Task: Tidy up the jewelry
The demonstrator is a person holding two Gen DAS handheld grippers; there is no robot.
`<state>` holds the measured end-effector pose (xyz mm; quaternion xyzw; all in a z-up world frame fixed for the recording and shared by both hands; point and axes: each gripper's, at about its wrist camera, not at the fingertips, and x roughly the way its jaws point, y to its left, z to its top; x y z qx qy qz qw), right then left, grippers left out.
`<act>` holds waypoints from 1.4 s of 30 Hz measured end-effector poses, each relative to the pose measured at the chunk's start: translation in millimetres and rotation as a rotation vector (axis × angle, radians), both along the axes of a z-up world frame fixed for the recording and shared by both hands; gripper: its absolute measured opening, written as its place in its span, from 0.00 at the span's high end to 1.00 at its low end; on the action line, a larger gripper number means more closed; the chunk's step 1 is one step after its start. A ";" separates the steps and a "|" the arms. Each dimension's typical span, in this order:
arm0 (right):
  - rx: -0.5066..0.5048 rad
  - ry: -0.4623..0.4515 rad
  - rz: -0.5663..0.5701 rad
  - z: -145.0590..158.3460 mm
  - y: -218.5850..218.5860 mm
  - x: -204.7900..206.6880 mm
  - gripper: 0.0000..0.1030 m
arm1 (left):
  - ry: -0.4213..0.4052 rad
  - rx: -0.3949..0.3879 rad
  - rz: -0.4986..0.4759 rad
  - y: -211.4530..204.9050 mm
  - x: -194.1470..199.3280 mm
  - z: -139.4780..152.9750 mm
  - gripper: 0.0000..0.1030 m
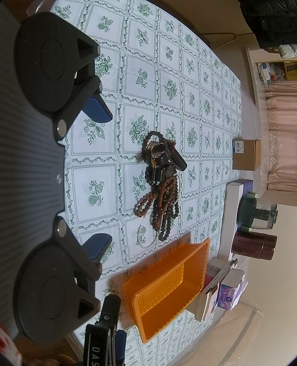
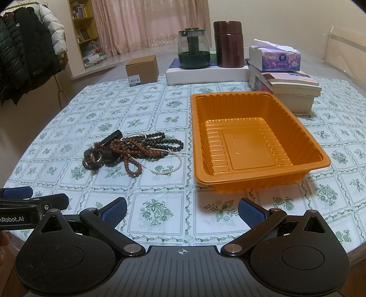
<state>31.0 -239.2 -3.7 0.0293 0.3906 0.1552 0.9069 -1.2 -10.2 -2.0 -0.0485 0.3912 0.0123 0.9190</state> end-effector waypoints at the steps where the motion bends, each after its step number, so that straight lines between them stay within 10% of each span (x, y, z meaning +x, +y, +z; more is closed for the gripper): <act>1: 0.000 0.001 0.001 -0.1 0.1 0.0 0.01 | 0.000 0.001 -0.001 0.8 -0.1 -0.2 0.01; 25: 0.018 0.007 -0.010 3.8 -3.0 3.5 0.00 | -0.009 -0.009 -0.009 0.2 4.1 4.2 0.01; 42: 0.193 -0.133 -0.342 13.8 -125.7 36.1 0.05 | -0.050 -0.273 0.012 13.8 34.9 -4.2 0.01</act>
